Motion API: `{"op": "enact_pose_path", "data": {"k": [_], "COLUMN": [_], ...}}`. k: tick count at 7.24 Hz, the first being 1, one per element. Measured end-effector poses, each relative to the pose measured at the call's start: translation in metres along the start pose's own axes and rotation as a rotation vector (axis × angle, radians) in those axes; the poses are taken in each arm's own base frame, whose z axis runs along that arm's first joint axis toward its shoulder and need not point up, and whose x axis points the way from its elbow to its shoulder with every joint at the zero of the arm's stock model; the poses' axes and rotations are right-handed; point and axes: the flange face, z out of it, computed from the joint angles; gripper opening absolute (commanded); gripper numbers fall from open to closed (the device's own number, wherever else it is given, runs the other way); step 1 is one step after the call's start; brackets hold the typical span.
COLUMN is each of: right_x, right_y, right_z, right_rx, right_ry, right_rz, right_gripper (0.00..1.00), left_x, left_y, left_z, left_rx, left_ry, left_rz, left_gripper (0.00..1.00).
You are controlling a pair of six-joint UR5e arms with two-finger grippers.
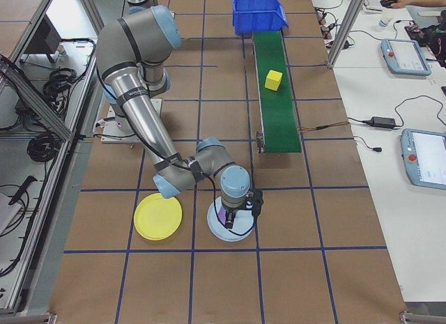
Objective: Move block left to right into plate
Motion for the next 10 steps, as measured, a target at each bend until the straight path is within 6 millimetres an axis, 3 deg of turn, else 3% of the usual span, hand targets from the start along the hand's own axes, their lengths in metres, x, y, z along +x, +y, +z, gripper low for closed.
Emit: {"op": "enact_pose_path", "data": {"k": [3,6,7,10], "right_x": [-0.124,-0.249,-0.28,-0.322], "right_y": [-0.051,-0.079,-0.084,-0.09], "right_z": [-0.029,-0.033,-0.032,-0.029], "right_rx": [0.038,0.023,0.017,0.026], "right_ry": [-0.075,-0.107,-0.114,-0.169], "right_rz": [-0.006,0.031,0.058,0.068], "right_gripper": [0.98,0.97,0.97,0.95], "left_x": [-0.01,-0.01,-0.01,-0.011], "left_y": [-0.005,-0.003,-0.003,-0.003], "left_z": [-0.012,-0.014,-0.015,-0.015], "left_rx": [0.037,0.043,0.044,0.046], "left_ry": [-0.01,-0.016,-0.016,-0.013], "left_rz": [0.004,0.008,0.008,0.006], "left_gripper": [1.0,1.0,1.0,1.0]}}
